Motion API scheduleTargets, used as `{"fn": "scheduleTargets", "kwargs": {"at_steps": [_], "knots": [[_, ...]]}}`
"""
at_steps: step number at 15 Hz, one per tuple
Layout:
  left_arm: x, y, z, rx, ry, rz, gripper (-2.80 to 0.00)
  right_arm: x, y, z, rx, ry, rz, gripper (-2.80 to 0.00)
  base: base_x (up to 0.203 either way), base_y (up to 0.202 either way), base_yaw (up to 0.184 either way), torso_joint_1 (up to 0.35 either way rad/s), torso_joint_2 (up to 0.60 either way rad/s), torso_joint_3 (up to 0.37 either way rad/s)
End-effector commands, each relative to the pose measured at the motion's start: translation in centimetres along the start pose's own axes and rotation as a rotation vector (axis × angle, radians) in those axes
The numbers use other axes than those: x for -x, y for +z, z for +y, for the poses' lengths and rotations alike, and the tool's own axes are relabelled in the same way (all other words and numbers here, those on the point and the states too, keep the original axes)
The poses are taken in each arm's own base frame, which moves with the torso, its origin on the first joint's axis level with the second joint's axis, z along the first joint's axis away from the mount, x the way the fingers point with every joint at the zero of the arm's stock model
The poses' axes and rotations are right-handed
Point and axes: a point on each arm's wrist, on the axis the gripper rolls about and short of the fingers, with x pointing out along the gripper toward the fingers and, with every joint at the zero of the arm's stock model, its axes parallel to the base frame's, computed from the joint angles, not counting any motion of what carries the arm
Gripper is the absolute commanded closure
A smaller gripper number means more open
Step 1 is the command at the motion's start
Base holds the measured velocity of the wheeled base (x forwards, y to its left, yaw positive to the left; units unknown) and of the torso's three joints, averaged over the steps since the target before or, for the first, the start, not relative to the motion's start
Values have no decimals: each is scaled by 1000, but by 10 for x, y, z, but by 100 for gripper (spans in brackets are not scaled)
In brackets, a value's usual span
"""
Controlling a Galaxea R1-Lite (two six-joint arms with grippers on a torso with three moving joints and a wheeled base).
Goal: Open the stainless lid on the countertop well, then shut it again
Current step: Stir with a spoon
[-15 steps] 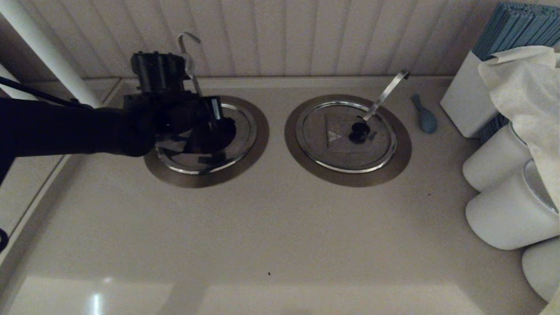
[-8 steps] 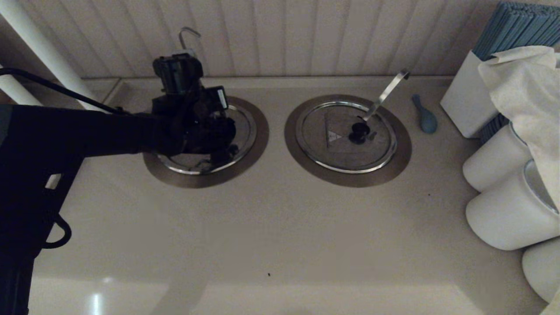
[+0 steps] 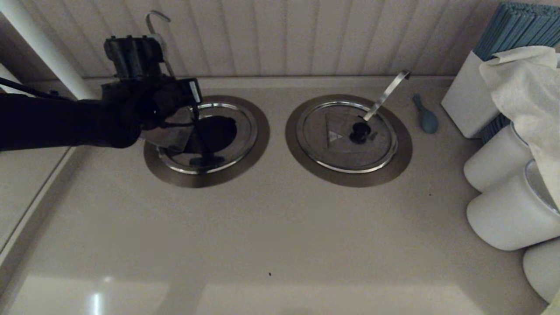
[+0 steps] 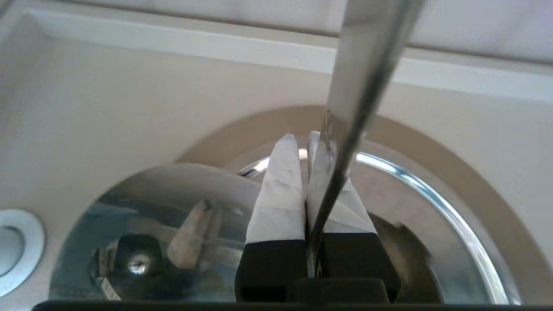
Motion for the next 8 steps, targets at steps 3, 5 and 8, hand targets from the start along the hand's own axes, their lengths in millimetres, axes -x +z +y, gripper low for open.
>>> {"fn": "scheduleTargets", "kwargs": {"at_steps": [3,5,8], "knots": [[7,5,3,-20,0,-6,0,0,0,0,0,0,1,-280,0,0,0,0,0,0],[8,-4,0,-46,-16,39,0,0,0,0,0,0,1,-280,0,0,0,0,0,0],[16,-7,-14,-49,-72,70,0,0,0,0,0,0,1,-280,0,0,0,0,0,0]]}}
